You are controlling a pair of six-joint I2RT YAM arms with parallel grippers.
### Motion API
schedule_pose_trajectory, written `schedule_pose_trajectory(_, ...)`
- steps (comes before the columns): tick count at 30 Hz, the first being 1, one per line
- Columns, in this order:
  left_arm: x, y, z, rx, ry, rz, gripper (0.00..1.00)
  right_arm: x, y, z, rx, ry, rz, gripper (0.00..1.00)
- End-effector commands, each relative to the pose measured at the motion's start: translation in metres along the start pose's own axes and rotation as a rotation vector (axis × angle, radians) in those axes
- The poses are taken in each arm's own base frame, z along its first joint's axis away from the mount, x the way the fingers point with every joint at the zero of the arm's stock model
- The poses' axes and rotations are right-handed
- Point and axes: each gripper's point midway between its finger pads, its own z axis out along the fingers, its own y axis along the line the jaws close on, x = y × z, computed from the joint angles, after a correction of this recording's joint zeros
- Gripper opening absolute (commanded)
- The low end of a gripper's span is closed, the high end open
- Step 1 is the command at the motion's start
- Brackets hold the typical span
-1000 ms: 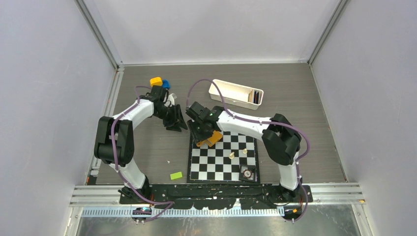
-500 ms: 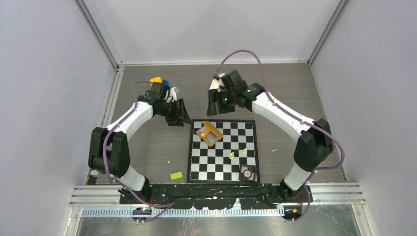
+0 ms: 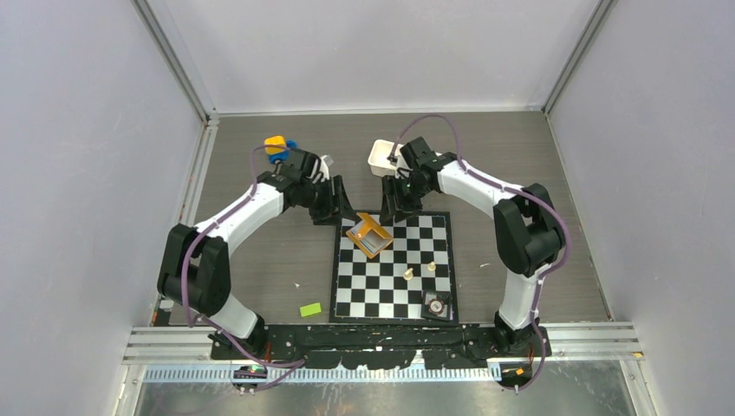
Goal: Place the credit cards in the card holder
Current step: Close the card holder at the center of the board.
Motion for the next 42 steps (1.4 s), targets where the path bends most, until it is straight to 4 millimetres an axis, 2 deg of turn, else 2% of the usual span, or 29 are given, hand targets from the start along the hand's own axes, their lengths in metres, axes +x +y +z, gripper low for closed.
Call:
schedule_pose_trajectory(1,-0.007,-0.010,0.004,0.032,-0.044,-0.005,0.56,0.001,0.014,0.011,-0.103,0.019,-0.022,0.54)
schedule_pose_trajectory(6,-0.008,-0.009,0.007,0.021,-0.044,0.002,0.58,0.011,0.011,0.026,-0.125,0.057,0.004,0.54)
schedule_pose_trajectory(13,0.007,0.005,0.023,-0.032,0.006,-0.003,0.57,0.026,0.014,0.041,-0.141,0.112,0.006,0.57)
schedule_pose_trajectory(22,0.027,0.028,0.041,-0.114,0.058,0.001,0.37,0.039,0.012,0.052,-0.176,0.163,0.040,0.56)
schedule_pose_trajectory(33,0.040,0.048,0.056,-0.160,0.095,-0.008,0.25,0.050,0.022,0.067,-0.292,0.192,0.119,0.55)
schedule_pose_trajectory(37,0.038,0.051,0.049,-0.189,0.073,0.003,0.24,0.049,0.017,0.071,-0.270,0.184,0.131,0.54)
schedule_pose_trajectory(42,0.027,0.037,0.021,-0.198,0.016,0.049,0.33,0.049,0.003,0.073,-0.175,0.164,0.122,0.53)
